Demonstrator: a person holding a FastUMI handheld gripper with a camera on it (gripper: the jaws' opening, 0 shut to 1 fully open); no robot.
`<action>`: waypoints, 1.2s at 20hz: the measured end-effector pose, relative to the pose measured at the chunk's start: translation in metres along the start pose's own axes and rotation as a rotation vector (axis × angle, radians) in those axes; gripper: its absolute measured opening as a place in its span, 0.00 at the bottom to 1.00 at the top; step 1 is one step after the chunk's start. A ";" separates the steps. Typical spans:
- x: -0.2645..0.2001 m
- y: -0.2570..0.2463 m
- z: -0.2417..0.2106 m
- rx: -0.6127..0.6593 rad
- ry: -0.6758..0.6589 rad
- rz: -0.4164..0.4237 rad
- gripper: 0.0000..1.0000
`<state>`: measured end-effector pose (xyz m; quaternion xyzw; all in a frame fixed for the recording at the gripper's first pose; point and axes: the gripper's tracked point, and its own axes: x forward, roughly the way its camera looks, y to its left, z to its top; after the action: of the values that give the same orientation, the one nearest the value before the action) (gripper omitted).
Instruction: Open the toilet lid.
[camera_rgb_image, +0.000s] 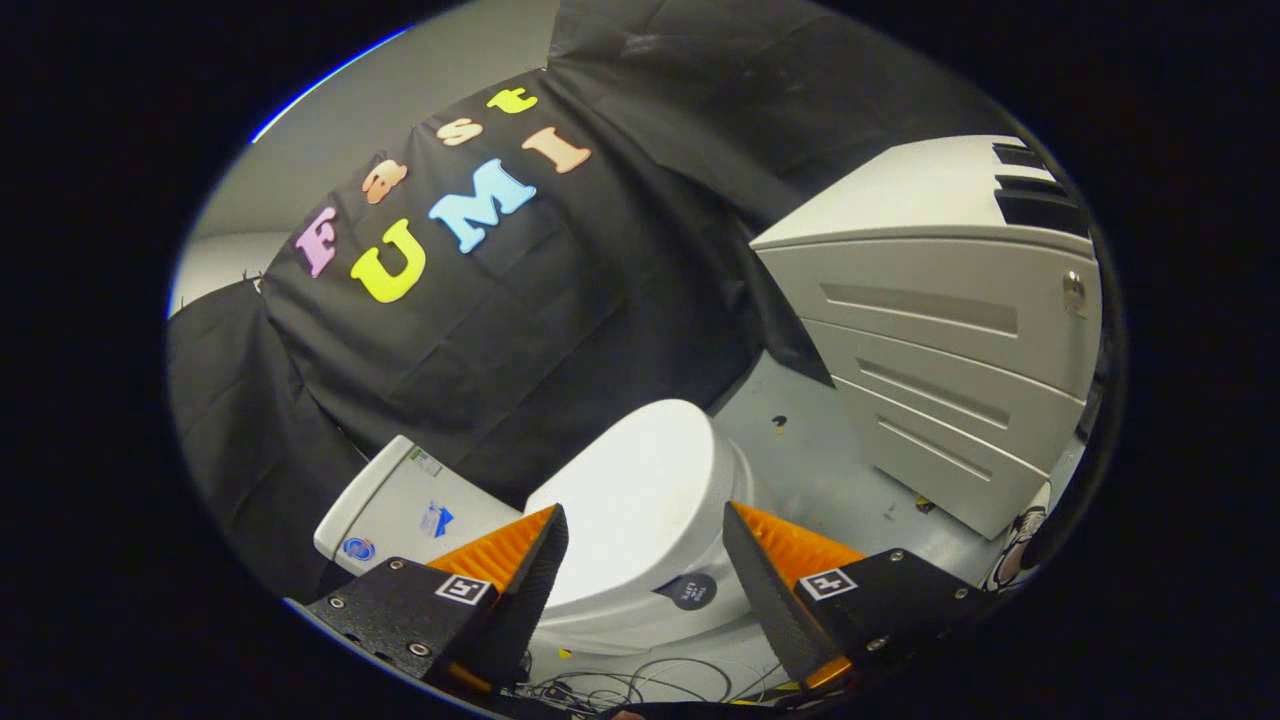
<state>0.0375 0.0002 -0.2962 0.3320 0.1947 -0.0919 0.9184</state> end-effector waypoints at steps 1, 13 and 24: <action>0.001 -0.008 -0.009 -0.017 0.017 -0.014 0.96; 0.044 -0.024 -0.077 0.202 0.110 -0.015 0.95; 0.079 -0.031 -0.118 0.401 0.174 -0.007 0.64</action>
<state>0.0651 0.0501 -0.4304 0.5139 0.2521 -0.1028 0.8135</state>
